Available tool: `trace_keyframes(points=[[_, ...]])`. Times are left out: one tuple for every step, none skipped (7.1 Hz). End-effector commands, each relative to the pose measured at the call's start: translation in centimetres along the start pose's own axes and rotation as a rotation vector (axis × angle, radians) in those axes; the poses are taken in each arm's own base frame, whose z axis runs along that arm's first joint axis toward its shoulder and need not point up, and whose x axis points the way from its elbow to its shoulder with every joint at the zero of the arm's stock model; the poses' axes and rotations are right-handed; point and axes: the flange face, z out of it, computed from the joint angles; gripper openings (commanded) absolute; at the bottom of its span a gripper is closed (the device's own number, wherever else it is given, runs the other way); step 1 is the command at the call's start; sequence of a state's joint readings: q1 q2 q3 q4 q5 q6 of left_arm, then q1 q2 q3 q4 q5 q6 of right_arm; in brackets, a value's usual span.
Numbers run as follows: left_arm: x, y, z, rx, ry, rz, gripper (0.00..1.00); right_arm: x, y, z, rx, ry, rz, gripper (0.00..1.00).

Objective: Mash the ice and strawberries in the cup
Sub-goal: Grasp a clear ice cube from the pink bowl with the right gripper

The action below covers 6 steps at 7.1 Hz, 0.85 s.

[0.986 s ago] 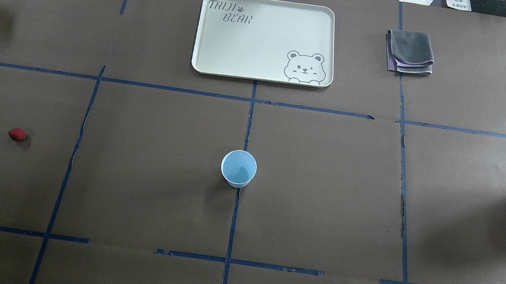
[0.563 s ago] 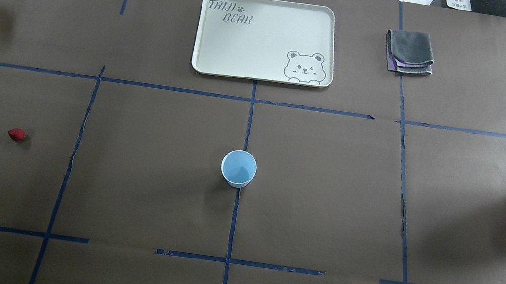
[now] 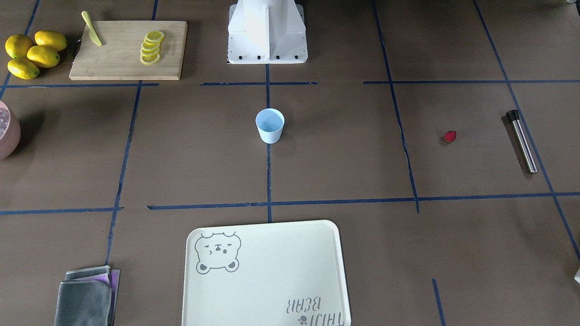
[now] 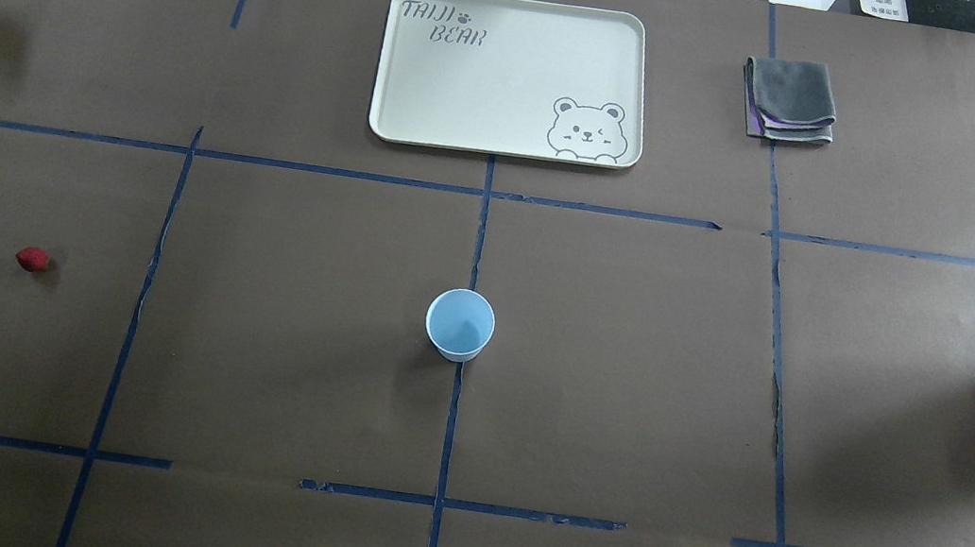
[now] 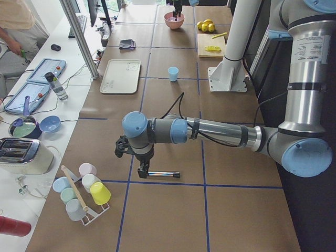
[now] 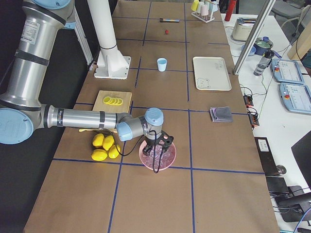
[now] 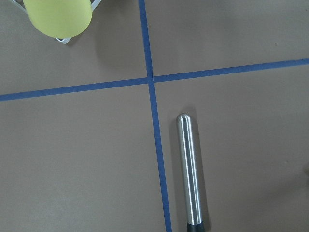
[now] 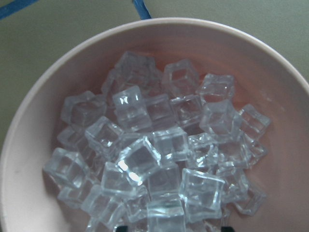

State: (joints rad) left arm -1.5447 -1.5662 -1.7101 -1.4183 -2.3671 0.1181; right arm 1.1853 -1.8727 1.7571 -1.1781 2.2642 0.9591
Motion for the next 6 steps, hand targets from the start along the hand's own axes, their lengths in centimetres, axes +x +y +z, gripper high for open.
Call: trace_keyframes(points=[[-0.05,0.01,0.05,-0.002,0.0,-0.002,1.0,-0.32,-0.12,-0.05,0.003,-0.002,-0.003,0.56],[-0.05,0.01,0.05,-0.002,0.0,-0.002,1.0,-0.27,-0.2,-0.05,0.01,0.003,-0.003,0.53],[-0.1,0.01,0.09,-0.002,0.0,0.0,1.0,-0.4,-0.31,-0.11,0.017,0.005,-0.005,0.53],[-0.04,0.01,0.05,-0.001,0.002,0.0,1.0,-0.49,-0.35,-0.14,0.018,0.004,-0.006,0.53],[-0.04,0.01,0.05,-0.001,0.002,0.0,1.0,-0.49,-0.35,-0.14,0.018,0.004,-0.006,0.54],[-0.07,0.07,0.09,-0.001,0.002,0.0,1.0,-0.49,-0.35,-0.14,0.018,0.004,-0.004,0.49]])
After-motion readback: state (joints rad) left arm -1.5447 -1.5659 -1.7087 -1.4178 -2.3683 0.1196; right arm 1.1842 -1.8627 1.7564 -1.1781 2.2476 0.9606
